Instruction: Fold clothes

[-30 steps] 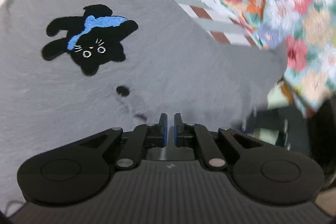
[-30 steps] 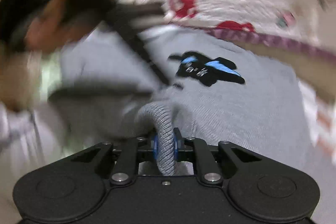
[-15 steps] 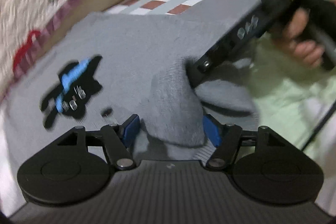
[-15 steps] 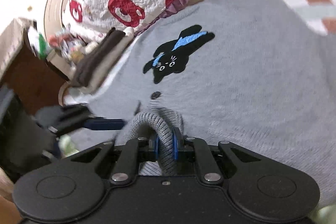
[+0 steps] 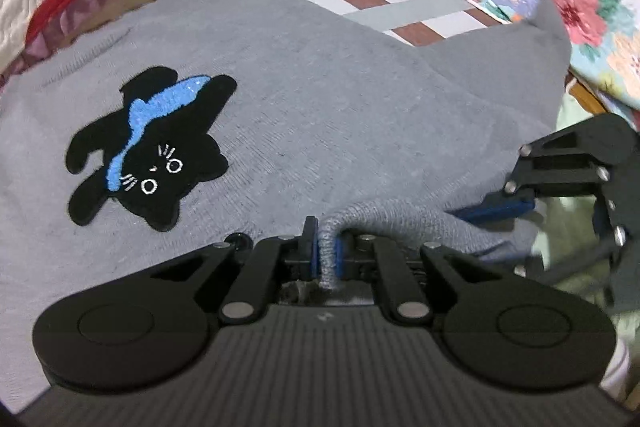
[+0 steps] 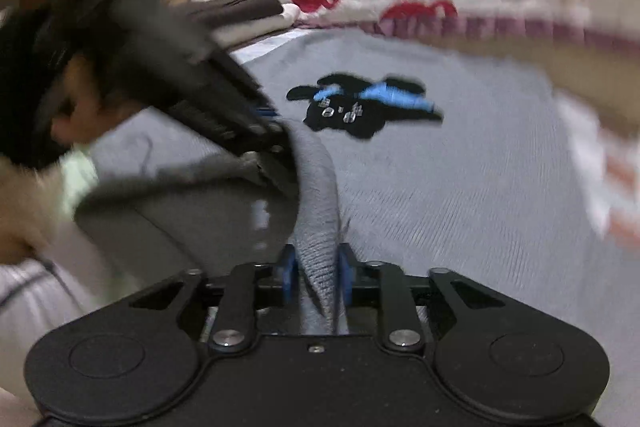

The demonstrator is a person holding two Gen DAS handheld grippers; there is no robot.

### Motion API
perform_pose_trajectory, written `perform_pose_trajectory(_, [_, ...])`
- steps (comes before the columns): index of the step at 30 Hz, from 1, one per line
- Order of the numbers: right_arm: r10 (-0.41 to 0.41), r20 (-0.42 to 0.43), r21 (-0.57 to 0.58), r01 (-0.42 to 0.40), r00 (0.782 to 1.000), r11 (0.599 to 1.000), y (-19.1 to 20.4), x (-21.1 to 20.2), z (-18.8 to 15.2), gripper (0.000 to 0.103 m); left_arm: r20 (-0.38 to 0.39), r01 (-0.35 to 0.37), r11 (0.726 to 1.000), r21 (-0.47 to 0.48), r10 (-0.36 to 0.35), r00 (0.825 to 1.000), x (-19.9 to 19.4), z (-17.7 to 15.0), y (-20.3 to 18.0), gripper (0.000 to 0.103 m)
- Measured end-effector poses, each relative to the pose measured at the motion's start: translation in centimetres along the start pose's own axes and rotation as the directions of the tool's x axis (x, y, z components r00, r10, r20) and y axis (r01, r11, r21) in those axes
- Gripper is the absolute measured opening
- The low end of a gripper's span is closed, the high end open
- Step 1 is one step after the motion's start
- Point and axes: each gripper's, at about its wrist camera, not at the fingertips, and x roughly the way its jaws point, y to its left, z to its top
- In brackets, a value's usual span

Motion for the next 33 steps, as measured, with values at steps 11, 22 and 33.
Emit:
perform_pose_trajectory(11, [0.130, -0.045, 0.327, -0.109, 0.990, 0.939, -4.4, 4.8, 2.8, 0.025, 0.049, 0.105, 0.978, -0.181, -0.097, 0.994, 1.1, -0.1, 4.0, 0.015])
perform_pose_trajectory(22, [0.531, 0.048, 0.692, -0.411, 0.846, 0.593, -9.5, 4.6, -1.1, 0.016, 0.055, 0.246, 0.867, -0.434, -0.247, 0.967, 4.1, -2.0, 6.9, 0.031])
perform_pose_trajectory(33, [-0.029, 0.052, 0.484, 0.000, 0.998, 0.875, -5.7, -5.1, -2.3, 0.063, 0.019, 0.161, 0.853, -0.496, -0.175, 0.984, 0.1, -3.1, 5.3, 0.049])
